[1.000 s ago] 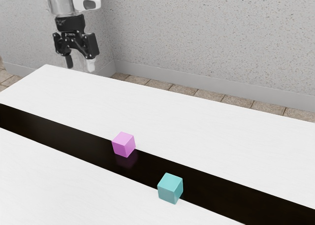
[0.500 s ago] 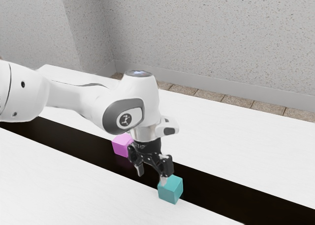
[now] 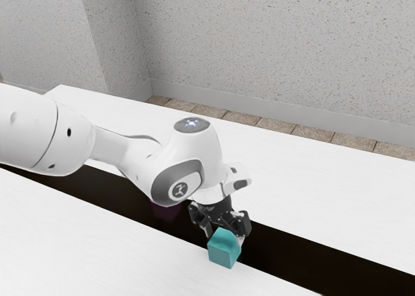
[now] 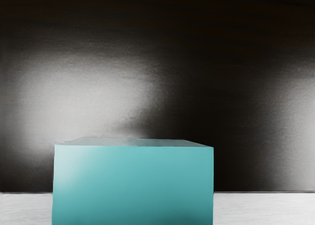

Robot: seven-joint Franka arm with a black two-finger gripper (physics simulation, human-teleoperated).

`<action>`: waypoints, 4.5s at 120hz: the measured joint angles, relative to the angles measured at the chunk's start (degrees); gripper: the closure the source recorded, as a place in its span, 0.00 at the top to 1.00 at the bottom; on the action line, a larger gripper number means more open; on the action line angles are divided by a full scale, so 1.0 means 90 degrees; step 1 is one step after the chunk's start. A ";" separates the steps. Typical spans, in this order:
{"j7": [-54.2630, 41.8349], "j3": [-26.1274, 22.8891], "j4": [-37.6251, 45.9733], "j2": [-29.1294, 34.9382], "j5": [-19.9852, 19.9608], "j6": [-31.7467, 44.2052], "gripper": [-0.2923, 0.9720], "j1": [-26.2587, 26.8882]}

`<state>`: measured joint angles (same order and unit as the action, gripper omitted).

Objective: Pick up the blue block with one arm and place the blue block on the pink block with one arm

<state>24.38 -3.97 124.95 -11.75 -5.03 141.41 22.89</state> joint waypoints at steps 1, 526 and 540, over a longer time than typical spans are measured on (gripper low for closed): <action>0.0010 0.0000 0.0002 -0.0001 0.0010 -0.0003 0.71 0.0001; -0.3272 -0.1074 -0.2699 -0.1219 0.0831 -0.2758 0.59 -0.3970; -0.3280 -0.1076 -0.2705 -0.1215 0.0825 -0.2760 0.62 -0.3968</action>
<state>-5.14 -13.65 100.60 -22.69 2.40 116.56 -12.82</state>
